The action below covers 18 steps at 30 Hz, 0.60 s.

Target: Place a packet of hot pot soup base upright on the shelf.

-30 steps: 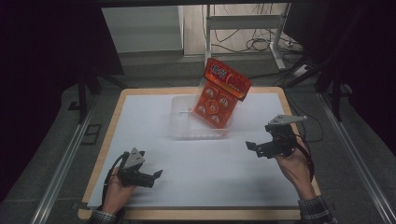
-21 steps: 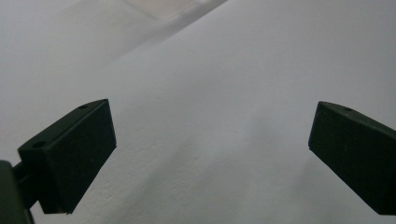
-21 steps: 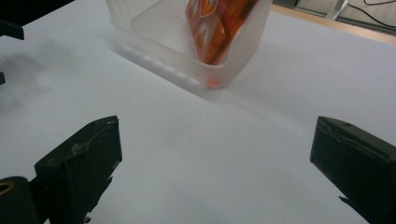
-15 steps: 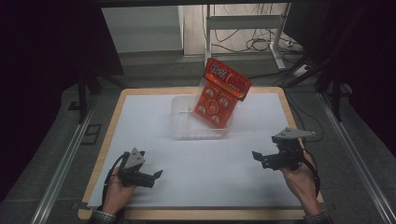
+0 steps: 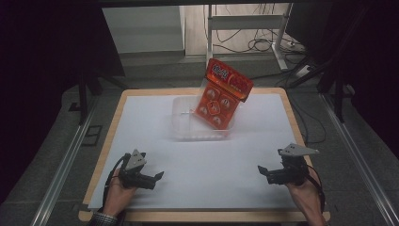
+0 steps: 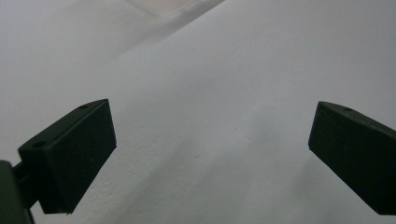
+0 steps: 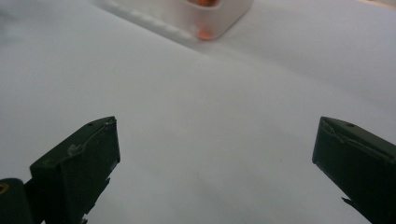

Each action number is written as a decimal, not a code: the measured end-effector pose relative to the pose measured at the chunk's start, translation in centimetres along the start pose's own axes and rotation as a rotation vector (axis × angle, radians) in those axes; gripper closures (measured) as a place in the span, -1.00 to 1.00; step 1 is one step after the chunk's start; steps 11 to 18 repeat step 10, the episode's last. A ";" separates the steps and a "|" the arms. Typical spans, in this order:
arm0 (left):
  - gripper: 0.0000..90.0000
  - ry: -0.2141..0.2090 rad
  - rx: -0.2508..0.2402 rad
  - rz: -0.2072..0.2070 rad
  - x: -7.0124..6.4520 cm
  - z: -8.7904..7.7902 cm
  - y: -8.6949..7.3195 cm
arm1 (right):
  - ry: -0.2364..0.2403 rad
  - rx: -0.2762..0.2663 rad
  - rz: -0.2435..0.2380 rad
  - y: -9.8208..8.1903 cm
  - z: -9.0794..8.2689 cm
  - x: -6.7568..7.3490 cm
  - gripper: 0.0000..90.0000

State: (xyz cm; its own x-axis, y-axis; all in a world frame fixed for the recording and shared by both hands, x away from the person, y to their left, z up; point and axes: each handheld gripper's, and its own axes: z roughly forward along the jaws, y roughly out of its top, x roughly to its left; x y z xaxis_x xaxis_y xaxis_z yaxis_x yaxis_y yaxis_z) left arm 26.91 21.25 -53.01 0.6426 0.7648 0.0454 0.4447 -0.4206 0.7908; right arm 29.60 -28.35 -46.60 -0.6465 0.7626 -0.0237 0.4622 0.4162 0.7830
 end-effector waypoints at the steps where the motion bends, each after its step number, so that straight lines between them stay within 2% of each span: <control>1: -0.99 0.000 0.001 0.000 0.0 0.0 0.0 | -0.003 0.008 0.000 -0.3 0.1 0.0 -0.99; 6: -0.99 -0.001 0.005 0.000 0.0 0.1 0.0 | -0.011 0.049 -0.003 -1.2 0.8 -0.3 -1.00; 10: -0.99 0.001 0.006 0.001 0.0 0.1 0.0 | 0.000 0.032 0.004 -1.2 0.8 -0.5 -1.00; 18: -0.99 0.001 0.006 0.001 0.0 0.1 0.0 | 0.000 0.032 0.004 -1.2 0.8 -0.5 -1.00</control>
